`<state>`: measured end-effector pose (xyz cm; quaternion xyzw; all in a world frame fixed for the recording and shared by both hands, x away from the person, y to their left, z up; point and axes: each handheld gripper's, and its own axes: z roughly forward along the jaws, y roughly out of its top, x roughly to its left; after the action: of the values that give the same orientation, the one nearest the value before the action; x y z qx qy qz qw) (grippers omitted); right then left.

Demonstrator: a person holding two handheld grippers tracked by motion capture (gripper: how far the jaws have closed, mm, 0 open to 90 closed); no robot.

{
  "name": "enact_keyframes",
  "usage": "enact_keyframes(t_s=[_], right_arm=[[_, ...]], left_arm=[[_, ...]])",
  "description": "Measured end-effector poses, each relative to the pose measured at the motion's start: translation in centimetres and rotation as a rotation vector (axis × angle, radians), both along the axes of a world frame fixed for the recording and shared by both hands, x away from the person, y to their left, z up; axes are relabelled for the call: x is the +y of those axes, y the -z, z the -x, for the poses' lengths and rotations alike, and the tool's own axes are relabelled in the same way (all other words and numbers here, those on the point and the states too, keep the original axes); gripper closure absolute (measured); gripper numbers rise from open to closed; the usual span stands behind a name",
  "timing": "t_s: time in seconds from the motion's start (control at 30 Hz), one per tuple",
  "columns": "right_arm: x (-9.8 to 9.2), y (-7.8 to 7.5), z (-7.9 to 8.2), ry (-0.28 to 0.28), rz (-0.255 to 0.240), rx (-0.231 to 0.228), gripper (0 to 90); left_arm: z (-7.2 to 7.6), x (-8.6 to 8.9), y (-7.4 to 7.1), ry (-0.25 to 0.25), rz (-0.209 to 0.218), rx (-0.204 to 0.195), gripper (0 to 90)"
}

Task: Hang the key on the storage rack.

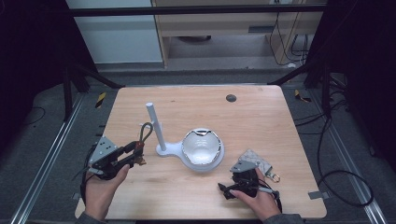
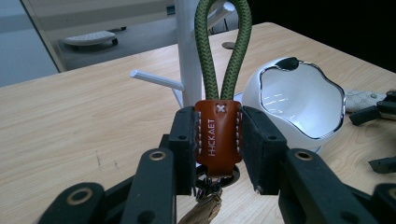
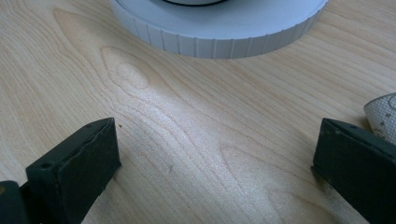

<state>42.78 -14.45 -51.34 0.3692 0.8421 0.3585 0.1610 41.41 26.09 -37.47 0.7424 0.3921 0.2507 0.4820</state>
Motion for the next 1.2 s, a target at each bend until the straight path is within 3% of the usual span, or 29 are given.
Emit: enact_keyframes(t_s=[0.83, 1.2], right_arm=[[0.0, 0.0, 0.0, 0.000, 0.000, 0.000, 0.4], [0.0, 0.0, 0.0, -0.001, -0.001, 0.001, 0.4]], left_arm=[[-2.9, -1.1, 1.7, -0.029, -0.018, 0.057, 66.0], [-3.5, -1.4, 2.0, -0.032, -0.024, 0.070, 66.0]])
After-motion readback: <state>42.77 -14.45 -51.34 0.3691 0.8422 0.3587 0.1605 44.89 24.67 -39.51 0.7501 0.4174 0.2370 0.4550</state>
